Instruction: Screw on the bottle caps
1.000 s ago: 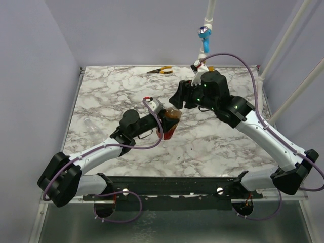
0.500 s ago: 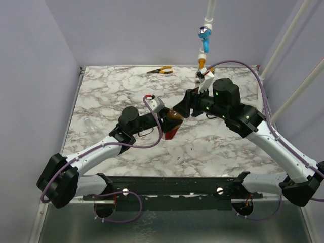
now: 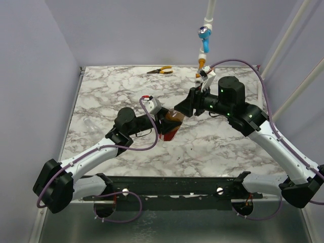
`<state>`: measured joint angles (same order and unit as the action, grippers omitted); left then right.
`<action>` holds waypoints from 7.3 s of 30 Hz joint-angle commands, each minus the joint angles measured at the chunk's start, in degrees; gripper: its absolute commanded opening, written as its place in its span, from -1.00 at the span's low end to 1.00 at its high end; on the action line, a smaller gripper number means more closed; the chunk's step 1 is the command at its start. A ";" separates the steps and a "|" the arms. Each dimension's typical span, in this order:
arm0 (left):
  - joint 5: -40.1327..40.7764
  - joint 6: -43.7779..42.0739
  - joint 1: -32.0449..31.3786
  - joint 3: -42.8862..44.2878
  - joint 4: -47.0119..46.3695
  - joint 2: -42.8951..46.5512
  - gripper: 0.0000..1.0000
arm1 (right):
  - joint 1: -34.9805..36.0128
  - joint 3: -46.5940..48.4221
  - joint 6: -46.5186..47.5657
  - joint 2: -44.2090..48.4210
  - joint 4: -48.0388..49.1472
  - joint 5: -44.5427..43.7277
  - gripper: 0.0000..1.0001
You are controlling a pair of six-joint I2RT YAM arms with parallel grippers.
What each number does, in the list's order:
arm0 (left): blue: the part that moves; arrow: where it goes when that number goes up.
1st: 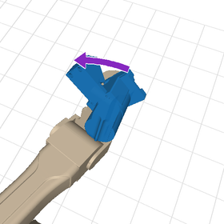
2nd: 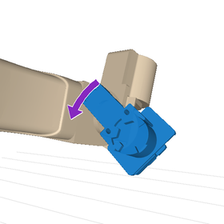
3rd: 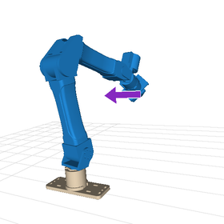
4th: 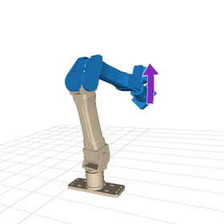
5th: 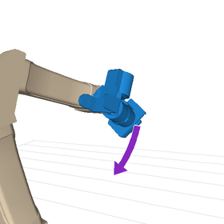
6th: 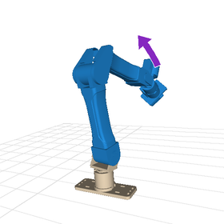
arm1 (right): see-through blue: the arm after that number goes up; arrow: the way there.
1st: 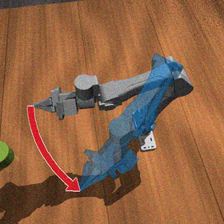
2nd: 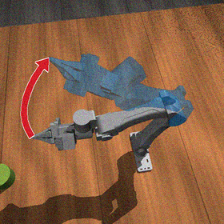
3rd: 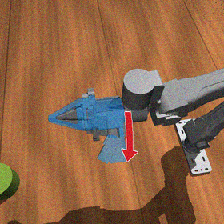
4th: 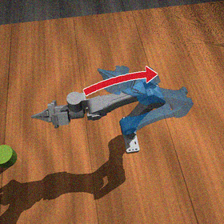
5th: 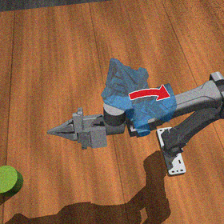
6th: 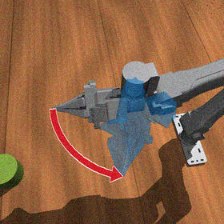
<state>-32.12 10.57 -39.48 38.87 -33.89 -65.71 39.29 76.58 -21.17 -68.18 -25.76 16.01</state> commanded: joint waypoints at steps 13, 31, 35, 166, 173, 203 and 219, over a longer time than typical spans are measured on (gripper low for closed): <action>-2.44 0.61 0.36 -0.02 0.76 -0.36 -0.54 | -0.37 -0.62 -0.01 1.79 1.20 3.44 -0.06; 10.57 -2.65 -0.77 0.84 0.59 -2.26 -0.56 | -0.37 -0.22 -3.48 -0.81 -1.10 -1.52 -0.74; 21.90 -7.33 -4.11 2.59 0.23 -4.13 -0.56 | -0.35 0.60 -7.68 -3.68 -3.19 -8.01 -0.88; 68.06 -51.95 -25.57 5.58 -18.97 -18.15 -0.50 | -0.71 1.64 -39.90 -16.01 -11.30 -14.42 -0.99; 68.82 -70.20 -27.07 2.88 -33.31 -23.83 -0.49 | -0.71 1.41 -46.57 -17.90 -8.39 -9.36 -0.99; 29.82 -40.66 -20.55 8.00 25.63 -7.07 -0.42 | -5.06 5.90 -22.47 -7.90 -5.90 -13.22 1.00; -14.97 -5.73 1.84 2.29 23.25 5.59 -0.43 | -7.11 3.46 0.97 0.79 -9.22 12.05 0.88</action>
<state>-30.89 -6.02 -41.10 42.24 -10.00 -61.80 32.51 80.62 -27.29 -67.68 -31.51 16.10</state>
